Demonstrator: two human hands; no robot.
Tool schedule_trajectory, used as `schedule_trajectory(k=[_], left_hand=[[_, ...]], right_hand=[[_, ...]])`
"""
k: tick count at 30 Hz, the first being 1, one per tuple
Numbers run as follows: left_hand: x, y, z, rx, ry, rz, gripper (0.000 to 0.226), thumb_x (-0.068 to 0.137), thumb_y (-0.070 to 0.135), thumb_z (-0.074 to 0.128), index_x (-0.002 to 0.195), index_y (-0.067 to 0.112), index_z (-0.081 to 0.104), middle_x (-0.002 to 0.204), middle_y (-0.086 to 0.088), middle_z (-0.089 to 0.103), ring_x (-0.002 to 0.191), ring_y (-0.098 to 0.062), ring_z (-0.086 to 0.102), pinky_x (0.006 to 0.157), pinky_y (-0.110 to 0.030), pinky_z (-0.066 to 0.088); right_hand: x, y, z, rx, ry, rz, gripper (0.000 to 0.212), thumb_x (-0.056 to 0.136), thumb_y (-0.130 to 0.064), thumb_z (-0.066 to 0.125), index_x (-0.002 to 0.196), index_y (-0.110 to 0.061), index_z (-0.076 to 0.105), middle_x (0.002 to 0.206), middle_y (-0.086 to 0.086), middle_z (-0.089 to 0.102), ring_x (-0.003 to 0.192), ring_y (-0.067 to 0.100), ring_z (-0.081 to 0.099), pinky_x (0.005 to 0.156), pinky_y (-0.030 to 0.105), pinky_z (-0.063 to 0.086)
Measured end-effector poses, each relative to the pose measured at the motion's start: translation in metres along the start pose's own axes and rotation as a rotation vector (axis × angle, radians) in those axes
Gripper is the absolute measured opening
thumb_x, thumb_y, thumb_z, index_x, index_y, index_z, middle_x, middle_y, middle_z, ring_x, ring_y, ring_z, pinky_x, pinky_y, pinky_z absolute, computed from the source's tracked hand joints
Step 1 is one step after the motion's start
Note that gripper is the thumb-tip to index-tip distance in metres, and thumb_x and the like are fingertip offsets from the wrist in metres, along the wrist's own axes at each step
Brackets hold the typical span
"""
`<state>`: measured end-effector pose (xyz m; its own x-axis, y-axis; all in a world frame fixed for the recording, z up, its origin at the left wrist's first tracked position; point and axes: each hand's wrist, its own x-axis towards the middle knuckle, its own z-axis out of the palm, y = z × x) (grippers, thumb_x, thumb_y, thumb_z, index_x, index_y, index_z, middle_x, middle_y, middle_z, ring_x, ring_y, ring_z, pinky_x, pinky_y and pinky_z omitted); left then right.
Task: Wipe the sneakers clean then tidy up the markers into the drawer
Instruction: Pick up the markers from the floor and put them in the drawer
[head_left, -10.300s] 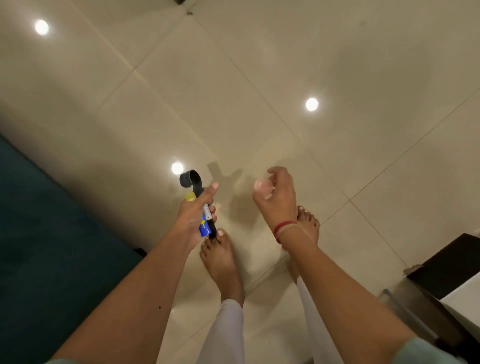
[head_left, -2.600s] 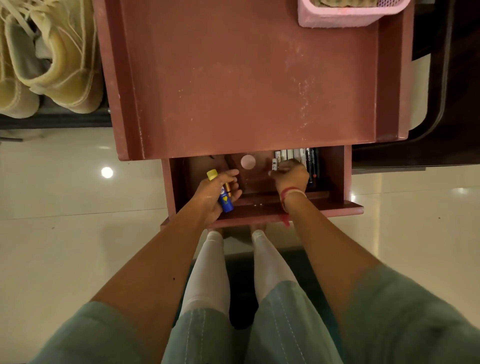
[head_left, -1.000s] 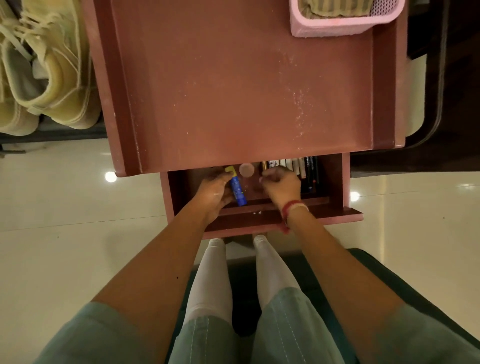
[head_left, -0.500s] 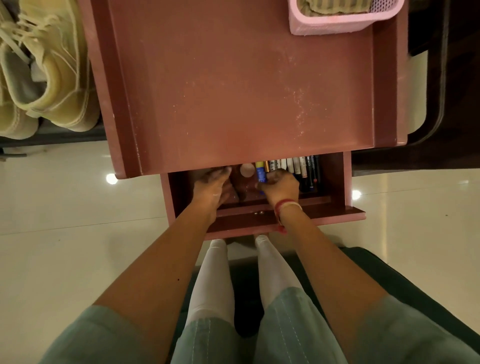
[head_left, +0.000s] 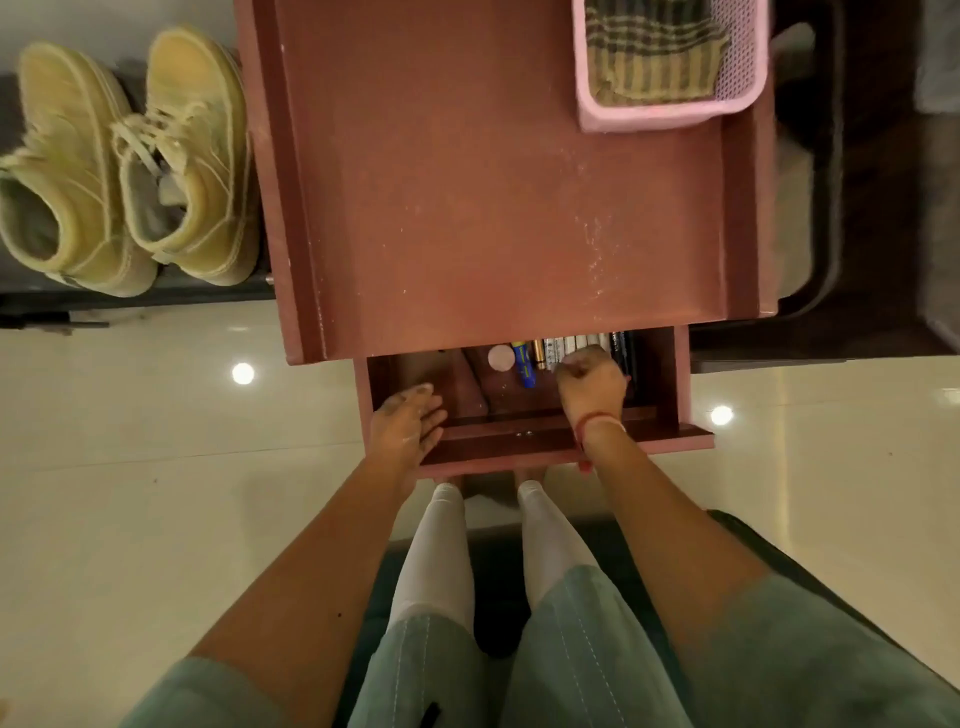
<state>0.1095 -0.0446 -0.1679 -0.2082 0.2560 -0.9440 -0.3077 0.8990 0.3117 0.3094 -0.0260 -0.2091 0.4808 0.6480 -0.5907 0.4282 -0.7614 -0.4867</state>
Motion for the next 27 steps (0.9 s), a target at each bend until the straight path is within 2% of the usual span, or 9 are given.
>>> schedule_trajectory(k=[4,7,10,12,15,17,20,22,27], left_hand=[[-0.048,-0.004,-0.004,-0.18,0.184,0.015,0.016,0.091,0.024,0.062,0.104,0.016,0.063,0.104,-0.002,0.066,0.101,-0.017,0.062,0.089,-0.031,0.05],[-0.075,-0.013,-0.008,-0.33,0.312,-0.067,0.036,0.081,0.041,0.068,0.107,0.018,0.06,0.103,0.0,0.061,0.105,-0.021,0.056,0.097,-0.035,0.043],[-0.079,-0.032,-0.009,-0.533,0.168,-0.269,0.089,0.064,0.067,0.064,0.139,0.025,0.04,0.142,-0.004,0.041,0.131,-0.026,0.037,0.109,-0.045,0.031],[-0.07,-0.045,-0.009,-0.702,0.116,-0.32,0.103,0.068,0.075,0.055,0.15,0.024,0.019,0.155,-0.007,0.021,0.142,-0.029,0.022,0.114,-0.048,0.022],[-0.059,-0.049,-0.01,-0.874,0.016,-0.272,0.106,0.068,0.081,0.05,0.148,0.015,0.025,0.146,-0.013,0.04,0.132,-0.032,0.041,0.111,-0.049,0.03],[-0.06,-0.048,-0.013,-0.88,-0.008,-0.242,0.104,0.07,0.082,0.047,0.145,0.011,0.031,0.139,-0.014,0.047,0.124,-0.032,0.049,0.11,-0.048,0.033],[-0.066,-0.038,-0.015,-0.832,-0.072,-0.215,0.104,0.074,0.083,0.036,0.145,0.008,0.028,0.144,-0.013,0.041,0.13,-0.032,0.043,0.112,-0.047,0.029],[-0.066,-0.029,-0.014,-0.873,-0.11,-0.206,0.106,0.074,0.084,0.037,0.146,0.007,0.026,0.146,-0.013,0.039,0.131,-0.034,0.041,0.112,-0.048,0.029],[-0.053,-0.011,-0.001,-0.996,-0.163,-0.132,0.108,0.073,0.082,0.041,0.147,0.005,0.025,0.149,-0.016,0.034,0.136,-0.034,0.035,0.114,-0.05,0.023]], right_hand=[[-0.075,0.005,-0.068,0.193,0.173,0.074,0.014,0.084,-0.009,0.065,0.093,-0.015,0.057,0.098,0.001,0.057,0.09,0.017,0.056,0.094,0.036,0.047],[-0.098,0.027,-0.093,0.362,0.277,0.521,0.045,0.082,-0.02,0.07,0.121,-0.012,0.049,0.122,0.007,0.051,0.115,0.028,0.051,0.103,0.041,0.041],[-0.098,0.044,-0.094,0.881,-0.015,0.962,0.066,0.088,-0.05,0.054,0.14,-0.015,0.033,0.132,0.012,0.044,0.127,0.032,0.041,0.107,0.045,0.034],[-0.091,0.05,-0.088,1.181,-0.127,0.934,0.072,0.088,-0.061,0.043,0.14,-0.012,0.033,0.127,0.012,0.045,0.124,0.029,0.043,0.105,0.041,0.033],[-0.074,0.049,-0.082,1.357,-0.207,0.804,0.076,0.085,-0.069,0.04,0.135,-0.011,0.042,0.129,0.01,0.052,0.122,0.027,0.048,0.106,0.039,0.034],[-0.069,0.044,-0.079,1.393,-0.2,0.794,0.077,0.084,-0.07,0.039,0.134,-0.011,0.044,0.13,0.01,0.053,0.124,0.027,0.049,0.105,0.038,0.034],[-0.064,0.037,-0.079,1.402,-0.209,0.768,0.083,0.082,-0.073,0.038,0.136,-0.01,0.042,0.135,0.011,0.049,0.124,0.026,0.046,0.107,0.038,0.029],[-0.058,0.033,-0.078,1.44,-0.199,0.761,0.086,0.081,-0.074,0.038,0.138,-0.009,0.04,0.137,0.011,0.048,0.121,0.027,0.047,0.109,0.039,0.028],[-0.037,0.024,-0.074,1.505,-0.203,0.724,0.089,0.085,-0.073,0.028,0.141,-0.005,0.033,0.146,0.013,0.039,0.135,0.028,0.037,0.115,0.042,0.021]])
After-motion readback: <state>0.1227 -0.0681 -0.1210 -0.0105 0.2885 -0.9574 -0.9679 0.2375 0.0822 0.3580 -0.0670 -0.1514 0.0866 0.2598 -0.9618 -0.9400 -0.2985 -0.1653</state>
